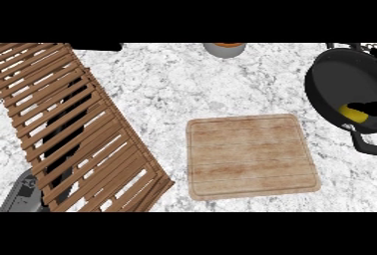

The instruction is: Pick the lemon from the cutting board and place it in the pot

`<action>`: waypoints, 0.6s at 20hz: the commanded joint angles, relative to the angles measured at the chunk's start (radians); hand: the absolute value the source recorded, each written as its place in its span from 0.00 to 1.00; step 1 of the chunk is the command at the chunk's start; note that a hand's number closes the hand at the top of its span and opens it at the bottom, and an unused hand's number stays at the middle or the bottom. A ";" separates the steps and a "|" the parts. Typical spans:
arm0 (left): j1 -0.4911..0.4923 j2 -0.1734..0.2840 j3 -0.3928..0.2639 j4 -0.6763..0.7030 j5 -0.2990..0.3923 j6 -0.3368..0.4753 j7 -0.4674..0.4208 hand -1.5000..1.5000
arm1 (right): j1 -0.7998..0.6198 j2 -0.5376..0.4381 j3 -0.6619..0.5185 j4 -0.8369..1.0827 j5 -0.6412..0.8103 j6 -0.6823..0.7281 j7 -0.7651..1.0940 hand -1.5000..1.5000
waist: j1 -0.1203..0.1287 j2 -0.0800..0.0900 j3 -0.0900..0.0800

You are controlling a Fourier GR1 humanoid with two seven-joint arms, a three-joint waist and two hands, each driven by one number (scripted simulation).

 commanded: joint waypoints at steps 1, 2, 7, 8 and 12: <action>-0.093 0.001 0.032 -0.030 0.021 0.026 0.076 0.50 | -0.022 0.009 -0.080 0.056 -0.083 0.035 -0.017 0.00 | -0.009 -0.009 0.016; -0.047 -0.006 0.016 -0.049 0.021 0.014 0.052 0.50 | -0.033 -0.053 -0.096 0.072 -0.098 0.108 0.000 0.00 | -0.010 -0.013 0.015; -0.109 0.004 0.034 -0.016 0.023 0.024 0.074 0.50 | -0.050 -0.113 -0.193 0.117 -0.198 0.222 0.034 0.00 | -0.025 -0.008 0.017; -0.072 -0.009 0.012 -0.042 0.006 0.041 0.064 0.50 | -0.049 -0.092 -0.209 0.123 -0.211 0.175 0.043 0.00 | -0.008 -0.007 0.017; -0.011 -0.001 0.017 -0.043 0.021 0.009 0.024 0.50 | 0.001 -0.170 -0.257 0.129 -0.258 0.245 -0.003 0.00 | -0.005 -0.005 0.018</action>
